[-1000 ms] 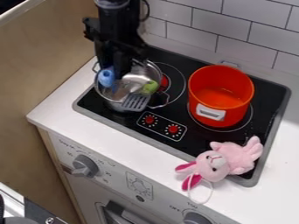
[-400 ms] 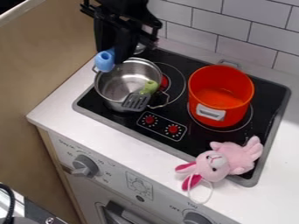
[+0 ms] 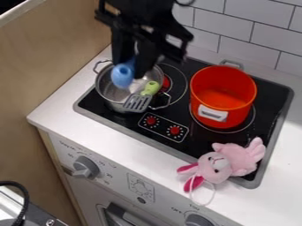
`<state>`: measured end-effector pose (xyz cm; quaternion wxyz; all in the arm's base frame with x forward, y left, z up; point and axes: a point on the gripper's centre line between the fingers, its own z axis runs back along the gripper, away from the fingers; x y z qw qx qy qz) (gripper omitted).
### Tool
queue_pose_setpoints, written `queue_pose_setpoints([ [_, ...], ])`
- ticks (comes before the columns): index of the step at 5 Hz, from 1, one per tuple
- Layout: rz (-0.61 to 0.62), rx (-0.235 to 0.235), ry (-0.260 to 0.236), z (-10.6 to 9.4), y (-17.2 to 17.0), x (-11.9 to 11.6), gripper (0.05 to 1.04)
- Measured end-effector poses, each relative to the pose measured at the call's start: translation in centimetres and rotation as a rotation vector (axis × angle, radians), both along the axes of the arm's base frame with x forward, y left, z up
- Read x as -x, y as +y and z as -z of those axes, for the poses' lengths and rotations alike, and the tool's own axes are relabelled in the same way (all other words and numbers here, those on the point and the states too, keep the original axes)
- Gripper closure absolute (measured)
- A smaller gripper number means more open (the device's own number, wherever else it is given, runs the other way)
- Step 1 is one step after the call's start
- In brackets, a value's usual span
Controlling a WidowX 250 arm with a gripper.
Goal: Remove the object out of the pot
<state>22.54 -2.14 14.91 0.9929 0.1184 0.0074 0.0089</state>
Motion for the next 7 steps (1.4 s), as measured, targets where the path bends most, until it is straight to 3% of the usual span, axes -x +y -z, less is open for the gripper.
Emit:
queue_pose_setpoints([
  [2,-0.032,-0.007,-0.019,2.4,-2.3,1.5,0.782],
  [3,-0.044,0.002,-0.058,3.6,-3.0,1.4,0.782],
  [7,-0.016,0.010,-0.131,8.6,-1.8,0.8,0.782],
])
